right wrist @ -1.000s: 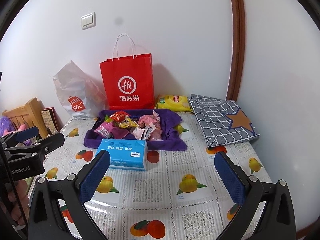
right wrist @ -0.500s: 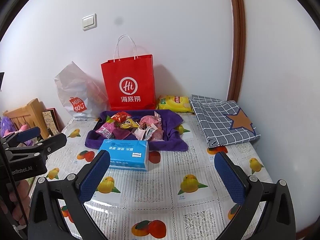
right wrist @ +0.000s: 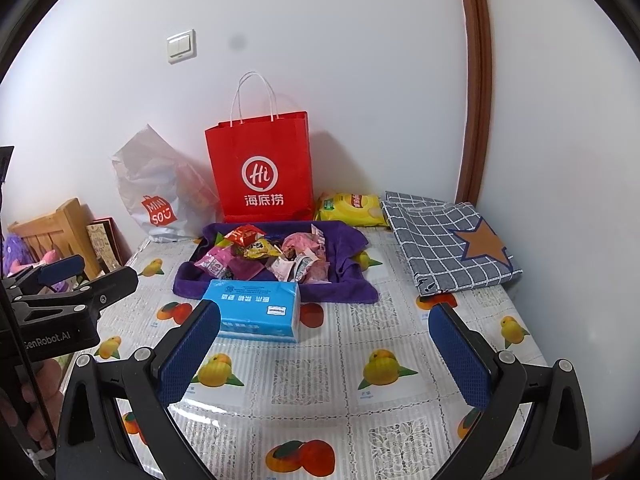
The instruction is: Organize snacks
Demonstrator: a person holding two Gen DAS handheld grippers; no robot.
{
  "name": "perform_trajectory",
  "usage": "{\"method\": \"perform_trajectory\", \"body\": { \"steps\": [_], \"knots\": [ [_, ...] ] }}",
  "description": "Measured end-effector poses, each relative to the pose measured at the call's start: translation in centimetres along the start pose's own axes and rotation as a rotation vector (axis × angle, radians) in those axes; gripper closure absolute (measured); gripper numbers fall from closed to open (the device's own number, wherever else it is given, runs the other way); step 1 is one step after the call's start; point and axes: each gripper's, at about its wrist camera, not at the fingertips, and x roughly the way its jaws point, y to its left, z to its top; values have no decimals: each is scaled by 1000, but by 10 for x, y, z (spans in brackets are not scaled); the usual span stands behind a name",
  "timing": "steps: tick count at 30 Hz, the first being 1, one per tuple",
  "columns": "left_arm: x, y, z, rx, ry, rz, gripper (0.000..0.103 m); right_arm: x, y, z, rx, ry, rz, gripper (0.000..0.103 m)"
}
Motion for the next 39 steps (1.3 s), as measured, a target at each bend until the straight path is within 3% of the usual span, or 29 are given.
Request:
{"method": "perform_trajectory", "body": {
  "steps": [39],
  "knots": [
    [-3, 6, -1, -8, -10, -1, 2, -3, 10, 0, -18, -12, 11, 0]
  ]
}}
